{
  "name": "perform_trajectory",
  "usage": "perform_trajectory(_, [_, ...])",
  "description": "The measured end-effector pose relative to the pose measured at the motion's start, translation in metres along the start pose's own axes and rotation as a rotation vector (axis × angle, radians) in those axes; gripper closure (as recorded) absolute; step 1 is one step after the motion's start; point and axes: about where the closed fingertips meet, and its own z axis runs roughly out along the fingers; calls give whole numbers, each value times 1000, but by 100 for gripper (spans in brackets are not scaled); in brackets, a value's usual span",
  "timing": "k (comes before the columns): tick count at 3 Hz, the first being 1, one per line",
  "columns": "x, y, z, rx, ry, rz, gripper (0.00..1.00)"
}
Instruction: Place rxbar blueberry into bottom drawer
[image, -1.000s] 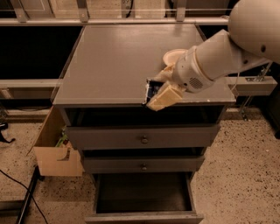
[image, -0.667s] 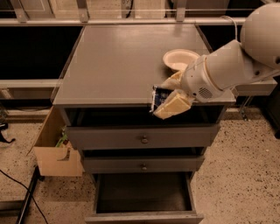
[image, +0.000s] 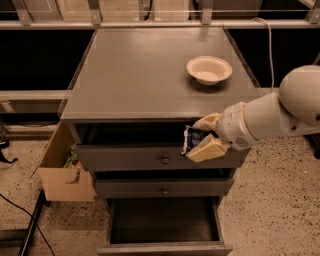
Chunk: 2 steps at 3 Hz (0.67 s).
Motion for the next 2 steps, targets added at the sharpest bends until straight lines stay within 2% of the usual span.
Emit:
perform_trajectory(1, [45,14,31,-20,24,34,100])
perform_trajectory(2, [45,14,31,-20,24,34,100])
